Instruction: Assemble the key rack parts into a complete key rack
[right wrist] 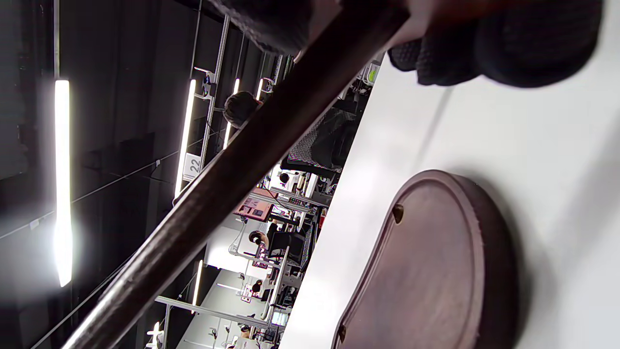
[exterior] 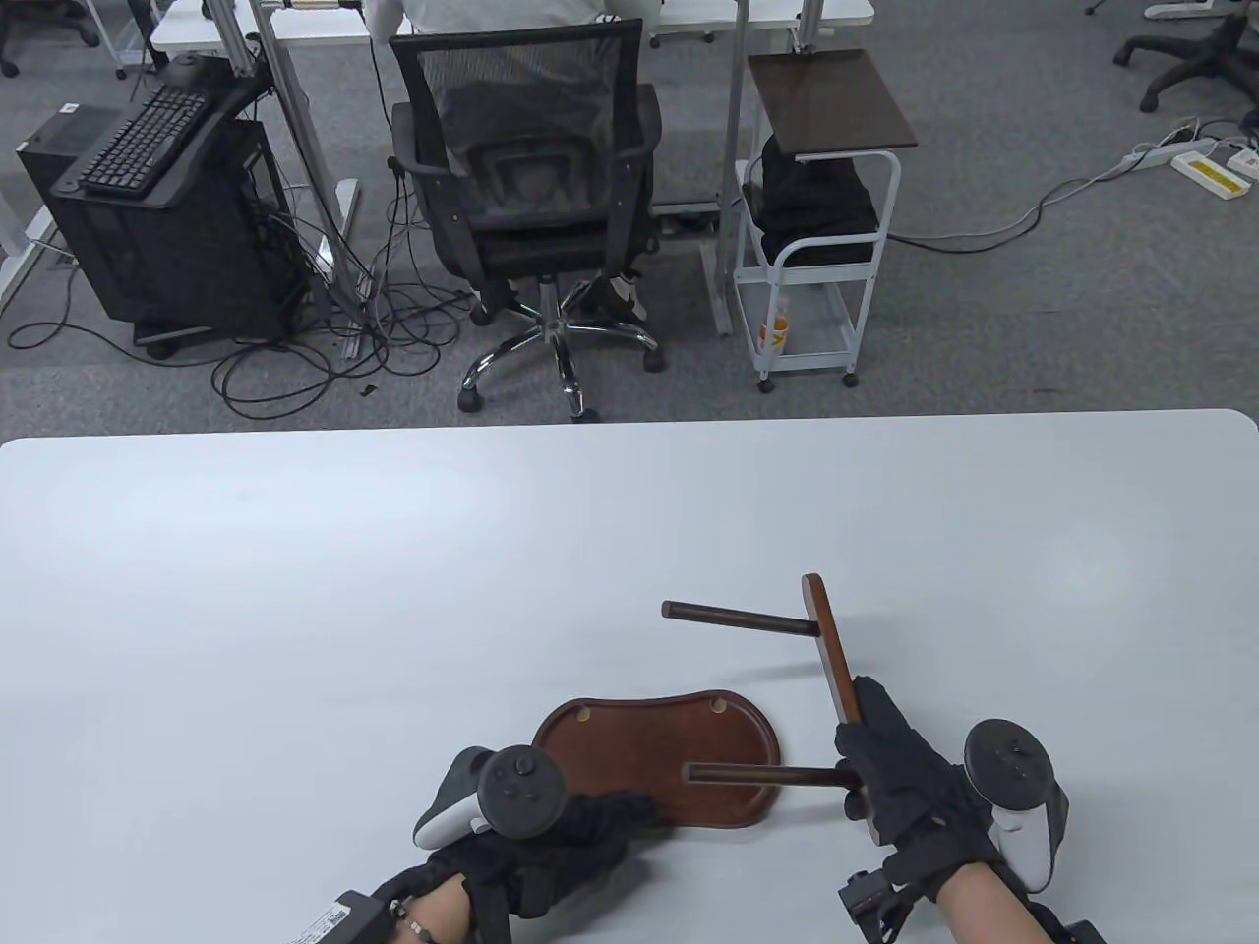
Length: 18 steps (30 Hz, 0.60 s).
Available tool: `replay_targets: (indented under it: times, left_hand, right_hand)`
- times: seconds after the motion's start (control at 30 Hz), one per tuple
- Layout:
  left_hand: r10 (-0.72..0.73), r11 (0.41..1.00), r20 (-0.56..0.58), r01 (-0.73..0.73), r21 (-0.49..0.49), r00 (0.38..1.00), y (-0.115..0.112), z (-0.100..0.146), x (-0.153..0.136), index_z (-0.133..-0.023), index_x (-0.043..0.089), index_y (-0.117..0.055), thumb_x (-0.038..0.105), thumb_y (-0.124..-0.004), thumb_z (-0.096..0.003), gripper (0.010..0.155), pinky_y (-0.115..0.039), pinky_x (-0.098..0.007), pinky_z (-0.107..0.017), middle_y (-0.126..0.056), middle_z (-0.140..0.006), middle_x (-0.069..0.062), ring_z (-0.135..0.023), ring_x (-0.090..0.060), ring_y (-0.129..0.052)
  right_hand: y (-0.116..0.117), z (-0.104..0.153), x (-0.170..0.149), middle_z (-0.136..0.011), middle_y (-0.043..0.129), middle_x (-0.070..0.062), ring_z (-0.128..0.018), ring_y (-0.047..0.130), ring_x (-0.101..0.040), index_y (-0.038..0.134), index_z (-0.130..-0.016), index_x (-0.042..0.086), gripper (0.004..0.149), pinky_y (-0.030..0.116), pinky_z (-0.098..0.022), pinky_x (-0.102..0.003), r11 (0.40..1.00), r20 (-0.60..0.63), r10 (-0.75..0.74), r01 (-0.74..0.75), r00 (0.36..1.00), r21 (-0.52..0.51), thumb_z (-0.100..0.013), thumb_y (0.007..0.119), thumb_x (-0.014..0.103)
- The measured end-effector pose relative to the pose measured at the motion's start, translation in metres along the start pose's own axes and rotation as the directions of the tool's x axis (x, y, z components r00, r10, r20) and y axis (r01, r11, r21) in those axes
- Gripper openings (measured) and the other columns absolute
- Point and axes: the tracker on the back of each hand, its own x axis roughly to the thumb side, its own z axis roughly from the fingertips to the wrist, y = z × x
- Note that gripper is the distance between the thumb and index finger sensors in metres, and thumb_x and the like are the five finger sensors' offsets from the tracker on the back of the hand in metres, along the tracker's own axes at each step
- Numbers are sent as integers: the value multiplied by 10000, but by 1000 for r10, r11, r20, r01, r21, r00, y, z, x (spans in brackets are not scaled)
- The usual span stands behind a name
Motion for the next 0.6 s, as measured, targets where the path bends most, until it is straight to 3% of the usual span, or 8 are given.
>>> replay_targets:
  times: [0.5, 0.6]
  left_hand:
    - [12, 1000, 6, -12, 7, 1000, -3, 0, 2, -1132, 291, -387, 430, -535, -583, 586, -308, -423, -819, -428, -1262, 22, -1167, -244, -451]
    - [8, 994, 12, -9, 111, 1000, 8, 5, 3, -1123, 281, -456, 454, -552, -577, 581, -422, -459, -827, -503, -1246, -12, -1147, -273, -544]
  right_hand:
    - [-2, -2, -1, -981, 694, -311, -657, 811, -494, 470, -1110, 30, 614, 792, -409, -558, 1000, -11, 2, -2, 1000, -5, -596, 668, 300]
    - [-3, -4, 0, -1006, 693, -306, -678, 814, -503, 482, -1107, 23, 601, 783, -425, -577, 1000, -17, -1, 1, 1000, 7, -597, 658, 287]
